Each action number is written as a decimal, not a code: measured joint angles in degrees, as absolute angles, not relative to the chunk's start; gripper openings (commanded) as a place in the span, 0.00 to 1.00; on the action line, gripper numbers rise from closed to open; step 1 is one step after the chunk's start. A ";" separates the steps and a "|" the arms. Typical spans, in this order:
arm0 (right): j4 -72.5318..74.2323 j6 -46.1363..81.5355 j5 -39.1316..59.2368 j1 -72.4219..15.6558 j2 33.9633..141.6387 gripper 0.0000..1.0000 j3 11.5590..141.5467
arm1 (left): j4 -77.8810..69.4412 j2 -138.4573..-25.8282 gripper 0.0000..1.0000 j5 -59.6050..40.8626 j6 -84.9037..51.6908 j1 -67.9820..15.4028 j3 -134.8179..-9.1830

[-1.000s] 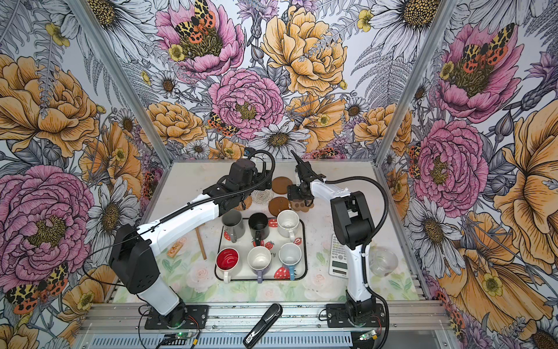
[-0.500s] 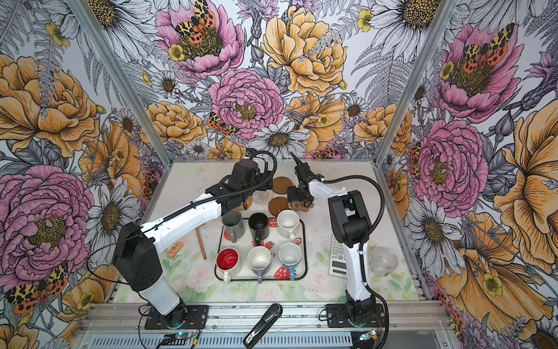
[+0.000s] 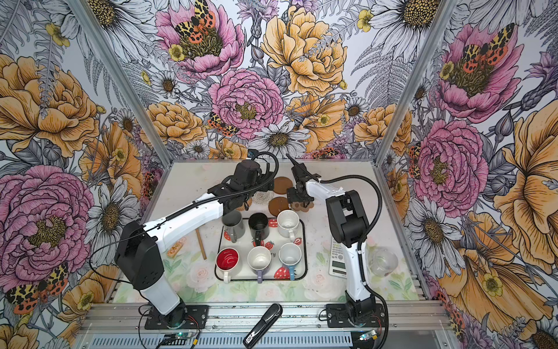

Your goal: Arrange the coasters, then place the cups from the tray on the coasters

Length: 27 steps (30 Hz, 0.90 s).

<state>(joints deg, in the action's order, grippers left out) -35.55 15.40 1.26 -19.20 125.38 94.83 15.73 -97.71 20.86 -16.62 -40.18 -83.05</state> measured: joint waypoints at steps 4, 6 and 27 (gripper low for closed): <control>-36.34 15.35 0.36 -19.05 125.38 0.77 95.00 | 15.73 -97.71 0.90 21.54 -16.60 -40.18 -83.05; -36.86 15.16 -0.05 -18.83 125.38 0.77 95.07 | 15.75 -97.67 0.90 21.69 -16.60 -40.18 -83.05; -40.56 13.87 2.26 -13.10 125.29 0.76 95.44 | 21.82 -114.93 0.78 12.86 -16.64 -40.23 -98.65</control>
